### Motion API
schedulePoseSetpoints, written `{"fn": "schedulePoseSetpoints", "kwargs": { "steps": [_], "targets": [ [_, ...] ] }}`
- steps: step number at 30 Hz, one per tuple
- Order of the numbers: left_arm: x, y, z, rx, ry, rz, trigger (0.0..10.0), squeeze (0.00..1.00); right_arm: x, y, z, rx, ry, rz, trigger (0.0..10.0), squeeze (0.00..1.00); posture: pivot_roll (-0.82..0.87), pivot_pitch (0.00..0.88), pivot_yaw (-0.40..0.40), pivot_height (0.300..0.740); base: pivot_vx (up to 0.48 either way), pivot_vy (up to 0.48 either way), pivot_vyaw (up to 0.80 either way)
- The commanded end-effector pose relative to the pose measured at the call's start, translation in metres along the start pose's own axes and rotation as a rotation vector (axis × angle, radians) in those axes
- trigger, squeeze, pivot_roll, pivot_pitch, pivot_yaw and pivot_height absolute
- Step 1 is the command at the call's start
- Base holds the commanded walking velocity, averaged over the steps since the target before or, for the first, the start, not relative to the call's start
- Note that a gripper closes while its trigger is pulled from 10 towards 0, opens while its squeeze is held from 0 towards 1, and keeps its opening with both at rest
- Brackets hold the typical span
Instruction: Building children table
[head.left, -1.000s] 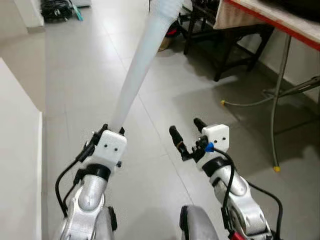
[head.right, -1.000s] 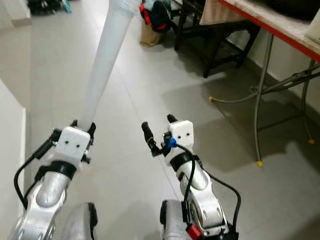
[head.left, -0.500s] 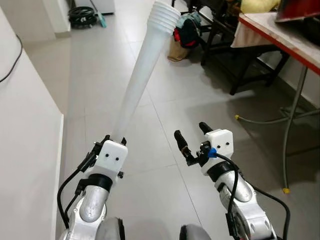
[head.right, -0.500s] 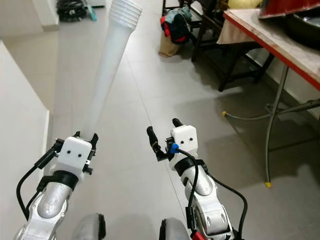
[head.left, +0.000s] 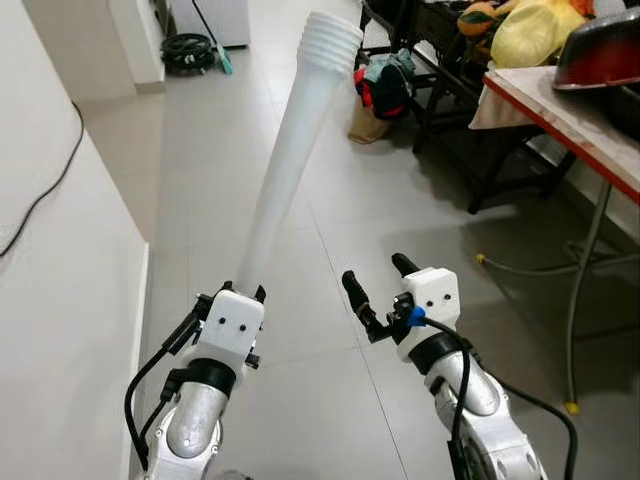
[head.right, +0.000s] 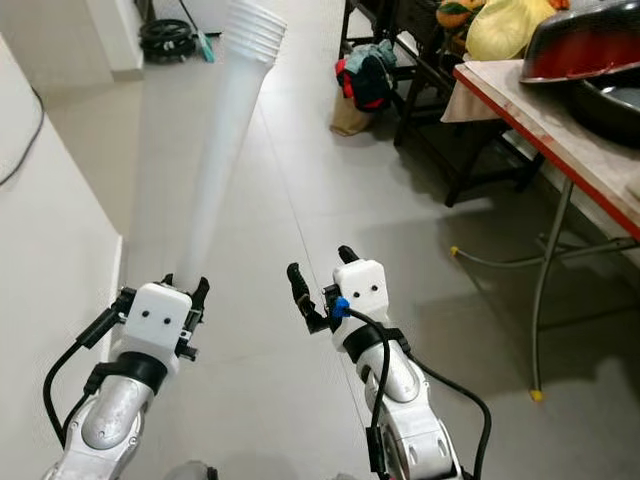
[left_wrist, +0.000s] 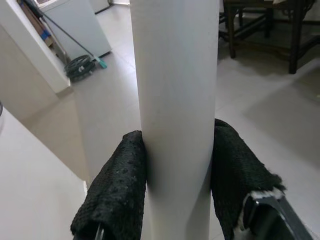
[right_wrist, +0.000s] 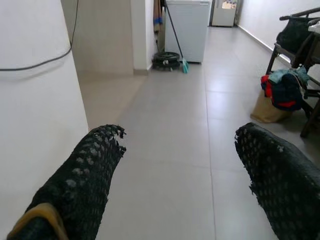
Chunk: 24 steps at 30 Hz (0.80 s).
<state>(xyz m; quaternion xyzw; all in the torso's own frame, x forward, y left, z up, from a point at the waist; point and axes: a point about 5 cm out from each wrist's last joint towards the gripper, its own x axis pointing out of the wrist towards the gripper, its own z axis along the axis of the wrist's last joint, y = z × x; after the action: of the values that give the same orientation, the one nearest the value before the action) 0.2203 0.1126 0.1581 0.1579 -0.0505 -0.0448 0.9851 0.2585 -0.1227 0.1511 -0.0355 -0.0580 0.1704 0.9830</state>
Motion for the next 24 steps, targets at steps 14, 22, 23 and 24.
{"fn": "schedulePoseSetpoints", "kwargs": {
  "steps": [14,22,23,24],
  "targets": [
    [-0.002,-0.007,-0.005,-0.016,0.024,-0.029,10.0,0.0,-0.005,0.002,-0.01,0.002,0.043,-0.022,10.0,0.0,0.09,0.052,-0.053,0.74,0.0,0.0,0.0],
    [-0.002,-0.011,-0.007,-0.024,0.033,-0.033,10.0,0.0,-0.004,0.003,-0.014,-0.001,0.066,-0.027,10.0,0.0,0.08,0.034,-0.049,0.74,0.0,0.0,-0.26],
    [-0.002,-0.011,-0.007,-0.024,0.033,-0.033,10.0,0.0,-0.004,0.003,-0.014,-0.001,0.066,-0.027,10.0,0.0,0.08,0.034,-0.049,0.74,0.0,0.0,-0.8],
    [-0.002,-0.012,-0.007,-0.026,0.034,-0.035,10.0,0.0,-0.004,0.003,-0.015,-0.001,0.073,-0.03,10.0,0.0,0.08,0.034,-0.049,0.74,0.0,0.0,-0.8]
  ]
}}
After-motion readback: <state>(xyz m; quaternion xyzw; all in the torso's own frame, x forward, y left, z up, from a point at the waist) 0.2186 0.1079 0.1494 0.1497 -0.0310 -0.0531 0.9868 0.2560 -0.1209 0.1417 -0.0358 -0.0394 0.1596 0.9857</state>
